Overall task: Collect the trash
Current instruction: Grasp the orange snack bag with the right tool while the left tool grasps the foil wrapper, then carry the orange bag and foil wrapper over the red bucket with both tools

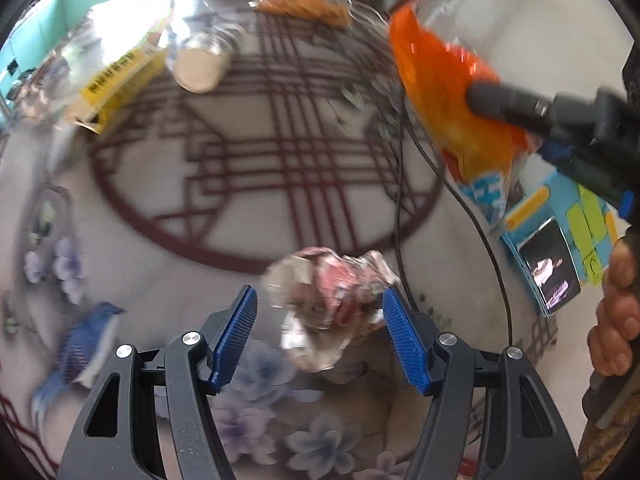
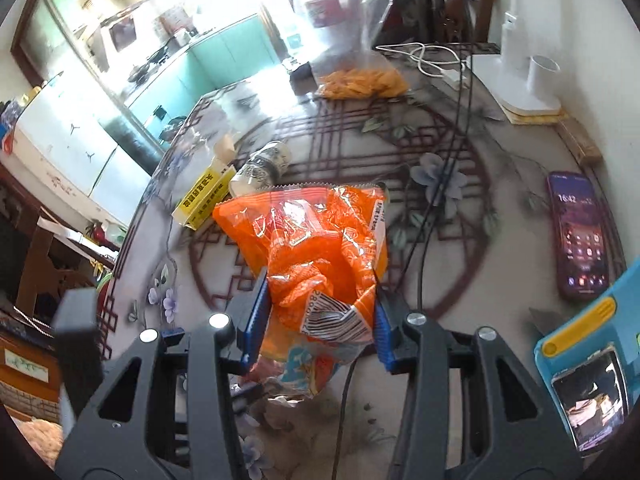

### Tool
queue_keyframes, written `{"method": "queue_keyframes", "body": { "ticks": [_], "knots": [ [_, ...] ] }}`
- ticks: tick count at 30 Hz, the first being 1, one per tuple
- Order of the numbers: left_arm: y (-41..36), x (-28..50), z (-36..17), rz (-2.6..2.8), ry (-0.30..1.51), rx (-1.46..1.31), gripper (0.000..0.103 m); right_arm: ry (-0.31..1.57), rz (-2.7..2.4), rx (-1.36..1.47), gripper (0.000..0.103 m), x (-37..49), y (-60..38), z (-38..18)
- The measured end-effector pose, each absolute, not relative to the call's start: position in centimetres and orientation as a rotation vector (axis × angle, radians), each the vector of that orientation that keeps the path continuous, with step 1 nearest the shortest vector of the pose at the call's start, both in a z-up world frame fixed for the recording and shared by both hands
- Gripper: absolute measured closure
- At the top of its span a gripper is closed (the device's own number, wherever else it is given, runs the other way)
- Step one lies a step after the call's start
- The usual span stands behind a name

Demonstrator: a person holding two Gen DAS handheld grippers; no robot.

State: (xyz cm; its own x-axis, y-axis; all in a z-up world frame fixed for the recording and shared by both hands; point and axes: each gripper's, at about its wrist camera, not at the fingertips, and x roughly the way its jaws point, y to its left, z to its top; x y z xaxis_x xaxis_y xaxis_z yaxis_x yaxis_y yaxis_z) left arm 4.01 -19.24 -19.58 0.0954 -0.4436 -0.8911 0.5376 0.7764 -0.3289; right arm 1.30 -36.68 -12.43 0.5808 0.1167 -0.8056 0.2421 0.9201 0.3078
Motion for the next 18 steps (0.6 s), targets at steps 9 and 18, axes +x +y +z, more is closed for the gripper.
{"method": "queue_keyframes", "body": {
  "ticks": [9,18],
  "knots": [
    [-19.2,3.8,-20.1,-0.743,1.295,0.076,0.081,0.956,-0.063,0.425,0.059,1.3,-36.3,-12.4],
    [-13.1,5.0,-17.4,-0.617,1.201,-0.006,0.083,0.934,-0.028,0.337,0.059,2.7,-32.6,-10.8]
  ]
}}
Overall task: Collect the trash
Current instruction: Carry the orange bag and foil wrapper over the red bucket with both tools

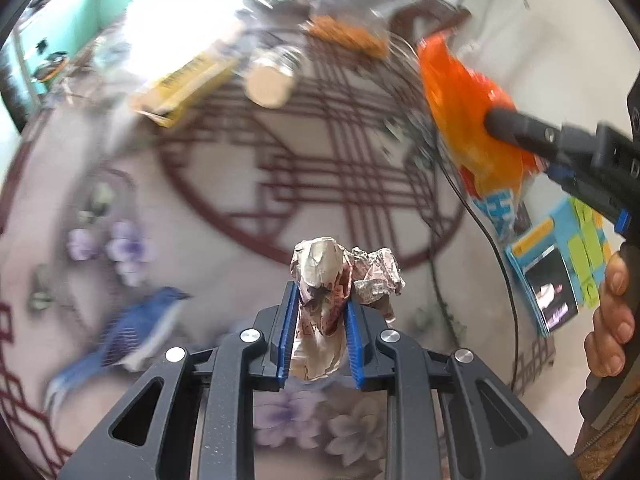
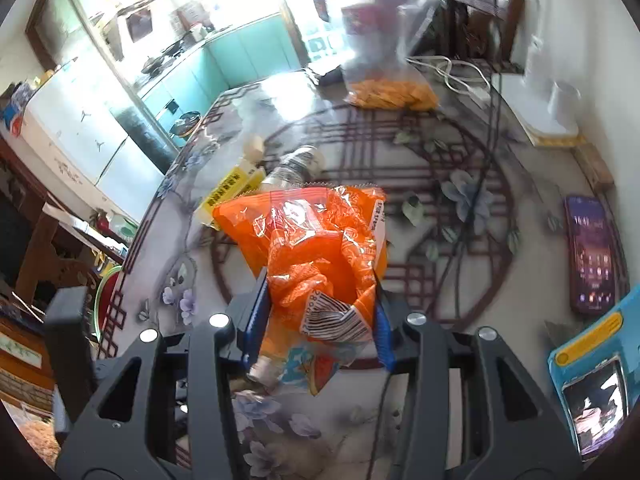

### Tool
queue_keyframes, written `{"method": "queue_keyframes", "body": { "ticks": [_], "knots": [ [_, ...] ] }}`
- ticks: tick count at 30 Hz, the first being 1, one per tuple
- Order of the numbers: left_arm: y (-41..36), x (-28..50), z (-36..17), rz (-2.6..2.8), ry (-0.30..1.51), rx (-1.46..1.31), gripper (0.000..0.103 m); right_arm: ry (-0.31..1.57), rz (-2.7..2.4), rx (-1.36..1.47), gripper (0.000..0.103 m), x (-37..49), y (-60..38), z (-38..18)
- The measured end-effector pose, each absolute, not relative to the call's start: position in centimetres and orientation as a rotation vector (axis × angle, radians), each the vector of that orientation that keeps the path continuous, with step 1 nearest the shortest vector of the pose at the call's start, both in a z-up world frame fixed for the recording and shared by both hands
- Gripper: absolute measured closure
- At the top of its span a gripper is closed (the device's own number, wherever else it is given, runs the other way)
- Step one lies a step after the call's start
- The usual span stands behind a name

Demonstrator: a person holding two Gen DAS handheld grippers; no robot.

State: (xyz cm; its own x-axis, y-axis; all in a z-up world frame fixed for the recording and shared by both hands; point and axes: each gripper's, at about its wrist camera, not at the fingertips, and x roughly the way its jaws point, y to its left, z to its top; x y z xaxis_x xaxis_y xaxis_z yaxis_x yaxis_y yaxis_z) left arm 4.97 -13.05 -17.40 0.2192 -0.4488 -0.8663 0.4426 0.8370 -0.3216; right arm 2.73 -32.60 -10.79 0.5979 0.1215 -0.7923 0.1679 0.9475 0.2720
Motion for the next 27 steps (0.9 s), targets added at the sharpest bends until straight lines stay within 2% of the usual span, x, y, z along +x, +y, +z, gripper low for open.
{"method": "queue_keyframes", "body": {
  "ticks": [10,27],
  "knots": [
    [-6.5,5.4,-15.6,-0.511,1.123,-0.047,0.082,0.916,0.022,0.247,0.059,3.6,-27.1,-9.1],
    [2.3,6.4,-15.7,-0.551,1.113,-0.062,0.082,0.939,-0.029,0.191,0.059,3.7,-18.0,-8.7]
  ]
}}
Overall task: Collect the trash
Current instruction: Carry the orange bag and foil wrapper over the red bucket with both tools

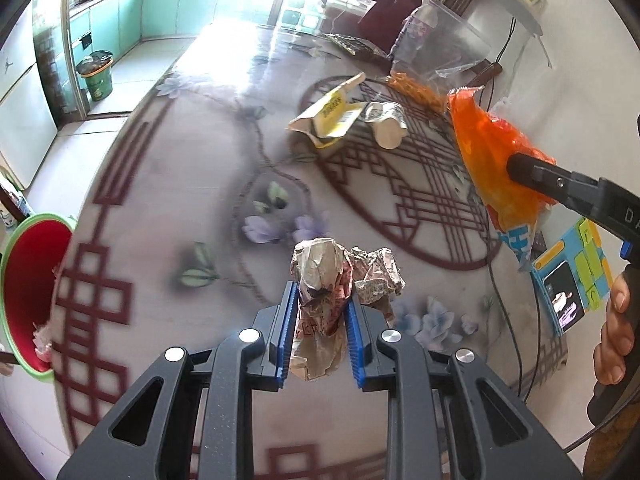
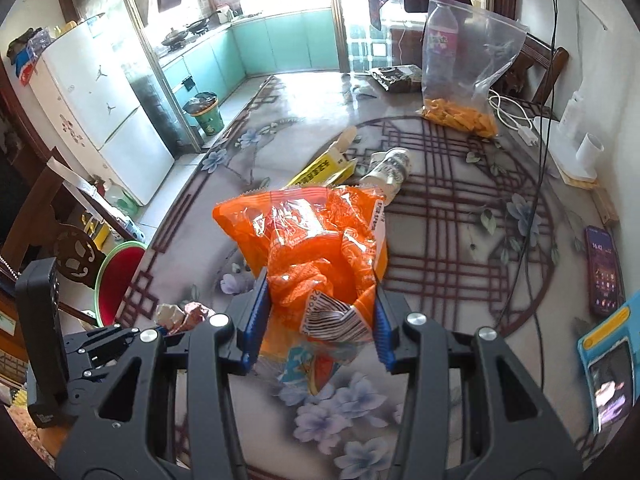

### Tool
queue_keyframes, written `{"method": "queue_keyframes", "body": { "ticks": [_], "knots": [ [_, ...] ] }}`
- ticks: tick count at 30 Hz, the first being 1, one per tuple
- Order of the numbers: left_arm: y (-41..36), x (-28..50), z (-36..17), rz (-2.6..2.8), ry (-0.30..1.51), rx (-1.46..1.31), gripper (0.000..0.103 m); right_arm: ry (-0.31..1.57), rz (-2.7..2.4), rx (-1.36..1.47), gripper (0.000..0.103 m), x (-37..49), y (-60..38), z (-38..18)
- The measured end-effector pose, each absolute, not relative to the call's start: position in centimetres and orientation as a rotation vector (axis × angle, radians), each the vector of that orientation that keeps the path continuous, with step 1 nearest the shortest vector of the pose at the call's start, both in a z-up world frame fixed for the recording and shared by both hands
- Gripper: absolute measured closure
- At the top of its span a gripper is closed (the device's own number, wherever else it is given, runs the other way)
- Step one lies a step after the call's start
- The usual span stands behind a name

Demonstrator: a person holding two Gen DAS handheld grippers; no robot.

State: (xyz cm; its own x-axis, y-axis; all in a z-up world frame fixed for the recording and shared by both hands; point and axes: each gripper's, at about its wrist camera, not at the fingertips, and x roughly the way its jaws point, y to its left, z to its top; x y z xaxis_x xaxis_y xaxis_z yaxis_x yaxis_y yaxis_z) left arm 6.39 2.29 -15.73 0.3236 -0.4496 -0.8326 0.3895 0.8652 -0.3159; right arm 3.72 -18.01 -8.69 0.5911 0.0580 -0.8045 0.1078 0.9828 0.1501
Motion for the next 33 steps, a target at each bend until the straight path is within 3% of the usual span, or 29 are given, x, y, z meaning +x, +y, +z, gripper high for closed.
{"method": "queue_keyframes", "body": {
  "ticks": [21,33],
  "knots": [
    [13.7,11.1,-15.1,-0.520,1.067,-0.081,0.082,0.949,0.020,0.125,0.059,6.3,-4.1,-8.3],
    [24.3,12.4,-16.1,-0.308,1.060,-0.183,0.082,0.965,0.186,0.031,0.059,9.9,4.8,-8.5]
  ]
}}
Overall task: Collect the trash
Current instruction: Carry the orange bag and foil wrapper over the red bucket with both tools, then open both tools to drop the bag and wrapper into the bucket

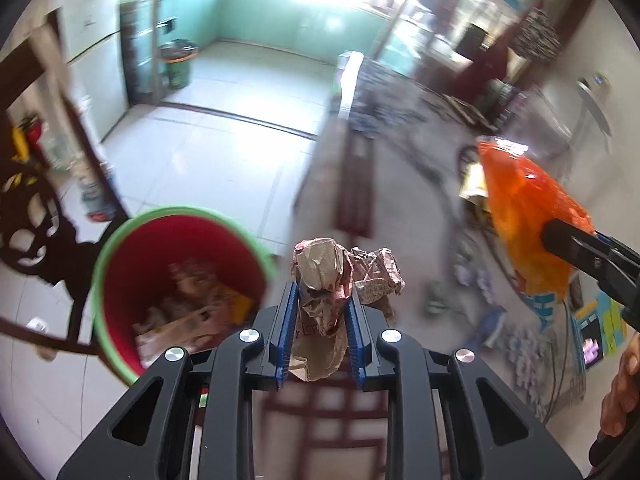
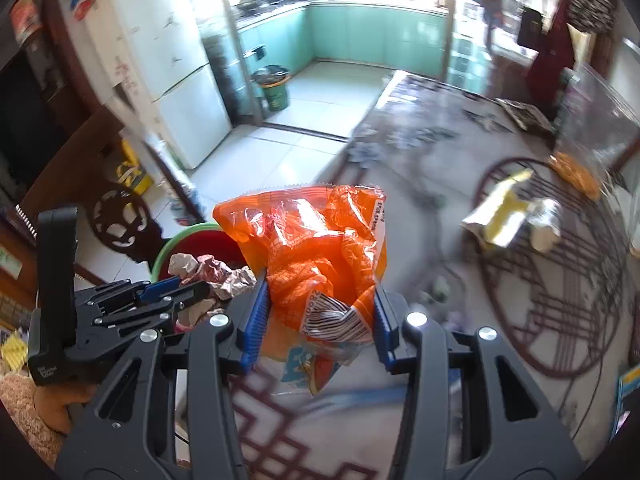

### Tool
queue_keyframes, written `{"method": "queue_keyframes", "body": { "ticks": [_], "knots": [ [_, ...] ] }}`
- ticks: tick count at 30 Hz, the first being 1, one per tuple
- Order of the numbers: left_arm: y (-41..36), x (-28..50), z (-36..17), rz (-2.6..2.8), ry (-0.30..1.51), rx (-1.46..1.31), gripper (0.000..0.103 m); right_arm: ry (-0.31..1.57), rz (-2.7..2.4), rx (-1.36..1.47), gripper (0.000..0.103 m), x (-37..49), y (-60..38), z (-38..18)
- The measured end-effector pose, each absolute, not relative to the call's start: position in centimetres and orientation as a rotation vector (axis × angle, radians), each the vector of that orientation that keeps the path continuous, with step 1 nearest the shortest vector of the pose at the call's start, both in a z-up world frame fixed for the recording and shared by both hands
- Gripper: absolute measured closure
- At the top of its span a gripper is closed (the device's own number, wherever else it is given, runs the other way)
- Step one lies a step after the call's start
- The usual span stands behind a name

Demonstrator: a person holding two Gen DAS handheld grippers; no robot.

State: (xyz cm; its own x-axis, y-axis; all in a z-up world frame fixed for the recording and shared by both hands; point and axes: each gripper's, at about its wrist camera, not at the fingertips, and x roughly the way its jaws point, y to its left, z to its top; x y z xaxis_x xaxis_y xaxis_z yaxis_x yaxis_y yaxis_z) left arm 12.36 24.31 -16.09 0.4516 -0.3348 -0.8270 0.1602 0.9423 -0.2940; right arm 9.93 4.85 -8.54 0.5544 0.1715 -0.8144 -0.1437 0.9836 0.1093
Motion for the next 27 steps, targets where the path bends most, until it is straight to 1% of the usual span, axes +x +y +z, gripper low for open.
{"method": "queue_keyframes", "body": {
  "ticks": [6,11,20,22,23,24,25,26,27],
  "knots": [
    [29.9,12.8,-17.1,-0.170,1.066,-0.219,0.082,0.980,0.293,0.008,0.059,11.1,9.0,-9.0],
    [33.0,12.9,-18.4,-0.094,1.088,-0.253,0.082,1.008,0.356,-0.012,0.059,11.8,11.7,-10.0],
    [35.4,13.1,-20.3,-0.015,1.127,-0.278,0.082,1.113,0.480,0.025,0.059,13.9,15.5,-12.9],
    [35.8,13.3,-20.4,0.004,1.135,-0.280,0.077,1.122,0.495,0.032,0.057,14.2,16.3,-13.4],
    [35.9,13.3,-20.5,0.013,1.136,-0.284,0.071,1.123,0.498,0.039,0.052,14.3,16.5,-13.6],
    [36.1,13.3,-20.5,0.025,1.139,-0.288,0.058,1.123,0.493,0.048,0.046,14.6,16.6,-13.7],
    [36.3,13.3,-20.6,0.036,1.139,-0.294,0.051,1.117,0.482,0.054,0.045,14.7,16.5,-13.6],
    [36.5,13.2,-20.5,0.043,1.132,-0.297,0.046,1.110,0.479,0.059,0.044,14.7,16.4,-13.5],
    [36.5,13.1,-20.4,0.047,1.124,-0.297,0.046,1.105,0.477,0.065,0.044,14.7,16.1,-13.4]
  ]
}}
